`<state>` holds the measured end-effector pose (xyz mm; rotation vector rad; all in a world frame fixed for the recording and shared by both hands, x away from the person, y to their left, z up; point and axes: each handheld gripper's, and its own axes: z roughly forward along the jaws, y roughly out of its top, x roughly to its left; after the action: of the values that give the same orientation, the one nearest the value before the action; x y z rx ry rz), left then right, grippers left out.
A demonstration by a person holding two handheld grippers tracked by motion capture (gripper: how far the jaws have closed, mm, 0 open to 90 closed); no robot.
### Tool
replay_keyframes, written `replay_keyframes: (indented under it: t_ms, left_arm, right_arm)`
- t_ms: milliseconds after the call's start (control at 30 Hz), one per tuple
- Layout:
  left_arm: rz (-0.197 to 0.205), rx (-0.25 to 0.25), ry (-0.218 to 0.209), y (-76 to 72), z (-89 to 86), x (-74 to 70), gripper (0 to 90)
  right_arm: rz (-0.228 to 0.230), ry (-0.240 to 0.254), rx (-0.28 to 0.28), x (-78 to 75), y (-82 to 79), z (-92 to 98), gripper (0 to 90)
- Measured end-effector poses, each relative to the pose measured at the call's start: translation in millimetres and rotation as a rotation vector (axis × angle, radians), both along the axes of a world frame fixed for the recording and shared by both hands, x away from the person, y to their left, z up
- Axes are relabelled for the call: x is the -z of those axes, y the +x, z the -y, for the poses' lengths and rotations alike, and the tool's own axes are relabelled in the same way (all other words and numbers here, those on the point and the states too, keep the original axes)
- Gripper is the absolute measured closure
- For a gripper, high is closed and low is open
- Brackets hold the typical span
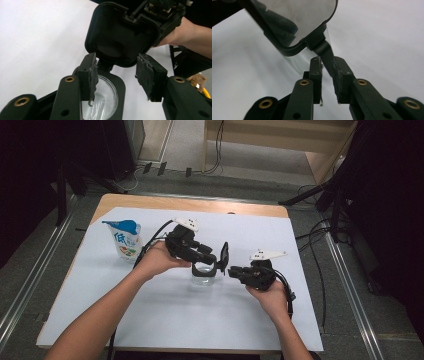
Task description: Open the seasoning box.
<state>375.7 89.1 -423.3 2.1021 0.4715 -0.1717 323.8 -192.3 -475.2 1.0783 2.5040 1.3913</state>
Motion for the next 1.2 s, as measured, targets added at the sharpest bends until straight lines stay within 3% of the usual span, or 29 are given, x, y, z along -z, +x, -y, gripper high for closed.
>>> replay_keyframes:
  t_ms: [100,200,433,500,600,733,900,1200]
  left_arm:
    - [-0.011,0.011,0.002,-3.7,-7.9,1.2,48.5]
    - [0.006,-0.004,0.031,-7.5,-16.9,2.6,47.0]
    - [0.012,-0.034,0.036,-16.1,-39.7,8.8,43.0]
    - [0.031,-0.053,0.046,-20.0,-46.6,10.3,42.6]
    - [0.022,-0.07,0.035,-25.1,-57.6,12.9,42.5]
    - [0.023,-0.099,0.052,-29.1,-69.1,15.7,42.4]
    - [-0.009,-0.111,0.043,-34.1,-83.9,21.5,42.1]
    - [0.003,-0.17,0.066,-38.3,-107.4,27.2,42.7]
  right_arm:
    - [0.023,0.016,-0.009,3.3,-8.9,-1.6,66.6]
    - [0.032,0.008,-0.014,4.9,-13.7,-2.2,65.0]
    - [0.034,-0.007,-0.019,7.4,-26.0,-7.5,59.5]
    - [0.032,-0.017,-0.021,8.6,-27.9,-9.6,58.4]
    - [0.032,-0.026,-0.026,10.2,-27.5,-12.1,57.3]
    - [0.017,-0.028,-0.032,12.0,-25.7,-15.0,57.3]
    - [0.021,-0.026,-0.033,11.9,-23.3,-15.2,57.3]
    - [0.008,-0.032,-0.044,14.2,-17.4,-15.1,57.4]
